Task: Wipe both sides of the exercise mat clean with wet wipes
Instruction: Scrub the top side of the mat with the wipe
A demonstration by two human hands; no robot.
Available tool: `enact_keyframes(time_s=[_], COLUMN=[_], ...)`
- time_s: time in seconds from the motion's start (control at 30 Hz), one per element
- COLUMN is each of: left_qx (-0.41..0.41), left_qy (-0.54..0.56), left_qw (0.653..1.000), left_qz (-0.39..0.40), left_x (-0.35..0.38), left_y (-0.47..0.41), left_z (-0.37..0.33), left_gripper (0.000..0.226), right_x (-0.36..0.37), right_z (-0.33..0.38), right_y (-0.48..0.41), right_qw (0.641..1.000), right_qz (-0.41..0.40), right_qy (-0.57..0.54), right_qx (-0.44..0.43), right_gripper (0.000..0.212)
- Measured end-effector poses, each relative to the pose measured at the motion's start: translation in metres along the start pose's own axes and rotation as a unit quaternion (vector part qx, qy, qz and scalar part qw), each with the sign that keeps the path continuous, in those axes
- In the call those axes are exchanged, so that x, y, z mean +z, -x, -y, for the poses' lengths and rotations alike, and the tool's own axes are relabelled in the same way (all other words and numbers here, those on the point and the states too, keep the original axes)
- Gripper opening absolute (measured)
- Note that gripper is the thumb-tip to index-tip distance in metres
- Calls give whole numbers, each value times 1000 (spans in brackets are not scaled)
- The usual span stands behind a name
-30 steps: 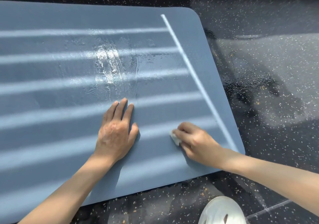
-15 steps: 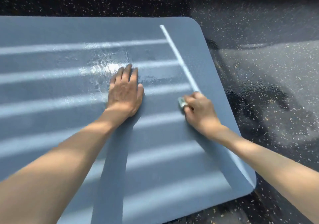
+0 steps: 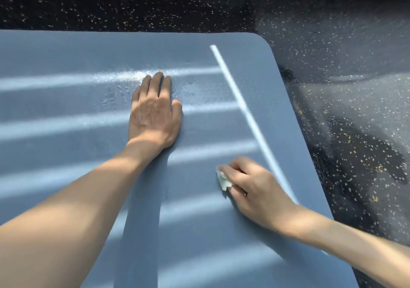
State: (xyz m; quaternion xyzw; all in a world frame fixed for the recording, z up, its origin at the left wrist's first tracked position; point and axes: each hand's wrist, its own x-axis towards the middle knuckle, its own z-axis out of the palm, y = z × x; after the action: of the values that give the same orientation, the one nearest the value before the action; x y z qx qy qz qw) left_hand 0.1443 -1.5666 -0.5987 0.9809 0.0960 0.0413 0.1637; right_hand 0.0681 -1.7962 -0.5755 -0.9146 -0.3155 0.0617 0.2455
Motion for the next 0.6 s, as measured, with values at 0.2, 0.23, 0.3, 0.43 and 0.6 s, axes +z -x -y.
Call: enact_keyframes(time_s=[0.2, 0.23, 0.3, 0.43, 0.6], left_qx=[-10, -14, -18, -19, -21], left_qy=[18, 17, 11, 9, 2], left_qw=[1000, 1000, 1000, 1000, 1000], left_qz=[9, 9, 8, 10, 3], left_x=[-3, -4, -4, -4, -4], left_y=[-2, -2, -2, -4, -5], left_z=[-1, -1, -2, -1, -2], left_gripper=[59, 62, 65, 64, 62], right_x=[-13, -6, -2, -24, -14], right_z=[-43, -30, -6, -49, -27], right_y=[-74, -62, -35, -95, -92], right_qw=[985, 994, 998, 997, 1000], right_qz=[-130, -87, 31, -64, -22], right_qy=[45, 38, 5, 25, 5], right_qx=[102, 59, -52, 18, 0], right_gripper=[15, 15, 22, 19, 15])
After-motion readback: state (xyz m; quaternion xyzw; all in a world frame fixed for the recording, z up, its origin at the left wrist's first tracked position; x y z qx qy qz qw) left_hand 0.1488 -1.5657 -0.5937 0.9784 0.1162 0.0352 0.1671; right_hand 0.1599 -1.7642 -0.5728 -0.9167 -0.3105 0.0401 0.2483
